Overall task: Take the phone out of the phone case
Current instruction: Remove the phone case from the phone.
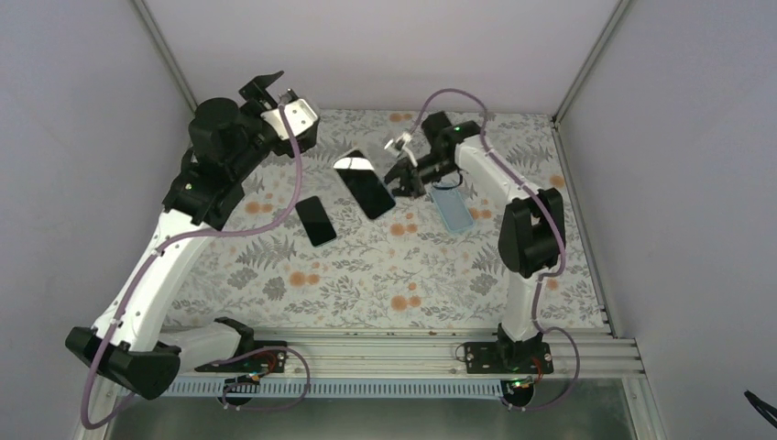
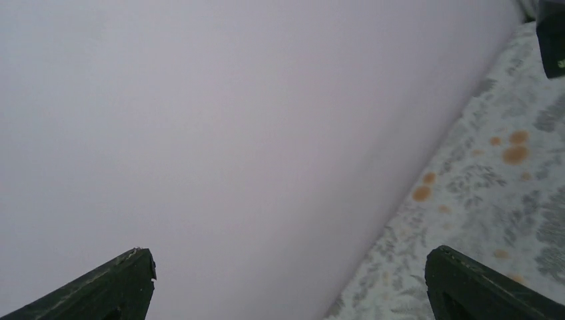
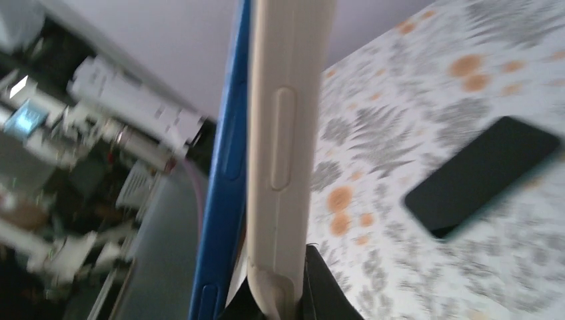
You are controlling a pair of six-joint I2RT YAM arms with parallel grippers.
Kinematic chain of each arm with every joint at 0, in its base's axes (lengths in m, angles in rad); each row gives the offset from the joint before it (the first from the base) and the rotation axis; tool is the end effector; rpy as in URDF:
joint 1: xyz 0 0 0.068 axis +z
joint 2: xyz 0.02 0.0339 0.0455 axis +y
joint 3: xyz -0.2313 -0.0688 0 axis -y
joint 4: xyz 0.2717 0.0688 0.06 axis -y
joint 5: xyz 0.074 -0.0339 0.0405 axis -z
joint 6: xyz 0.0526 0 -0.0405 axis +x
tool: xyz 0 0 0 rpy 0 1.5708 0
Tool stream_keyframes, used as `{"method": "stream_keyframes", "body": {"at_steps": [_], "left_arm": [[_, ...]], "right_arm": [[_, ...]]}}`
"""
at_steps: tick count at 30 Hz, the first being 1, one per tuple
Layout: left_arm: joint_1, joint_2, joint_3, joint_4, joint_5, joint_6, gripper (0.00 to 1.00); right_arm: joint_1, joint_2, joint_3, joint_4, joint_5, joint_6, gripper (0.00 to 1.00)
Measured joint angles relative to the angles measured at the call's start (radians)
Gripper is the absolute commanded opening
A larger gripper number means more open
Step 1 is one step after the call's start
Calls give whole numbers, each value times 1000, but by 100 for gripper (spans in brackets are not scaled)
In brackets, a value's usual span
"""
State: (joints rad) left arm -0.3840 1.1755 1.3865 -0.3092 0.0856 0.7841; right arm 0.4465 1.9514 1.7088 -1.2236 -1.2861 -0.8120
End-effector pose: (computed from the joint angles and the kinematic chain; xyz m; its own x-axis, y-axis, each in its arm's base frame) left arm 0.2856 -0.1202 0.4301 0.2549 0.6559 -0.7105 0.3843 0.6056 0.6969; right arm 0.3330 0.2154 0.2329 -0.4636 -0.4479 -0.7645 -0.7966 -0.1671 0.5810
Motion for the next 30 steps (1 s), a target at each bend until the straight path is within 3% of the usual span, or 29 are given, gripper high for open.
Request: {"method": "stream_keyframes", "body": {"at_steps": [6,13,17,22,30], "left_arm": [[-107,-50,-48,105,-146,39,100],[-252,-59,-254,260,-293,120,100],[-349,5,-389,447,-391,196,100],[-489,171,-552,806,-496,356,100],[-525,346,-474,1040,-536,397,100]], "right_arm": [[-161,58,61,327,-9,465,3],[-187,119,206,535,61,827,3],[-184,134,246,549,103,909,3],[-184,179,254,548,113,941,3],[-184,230,254,545,134,965,3]]}}
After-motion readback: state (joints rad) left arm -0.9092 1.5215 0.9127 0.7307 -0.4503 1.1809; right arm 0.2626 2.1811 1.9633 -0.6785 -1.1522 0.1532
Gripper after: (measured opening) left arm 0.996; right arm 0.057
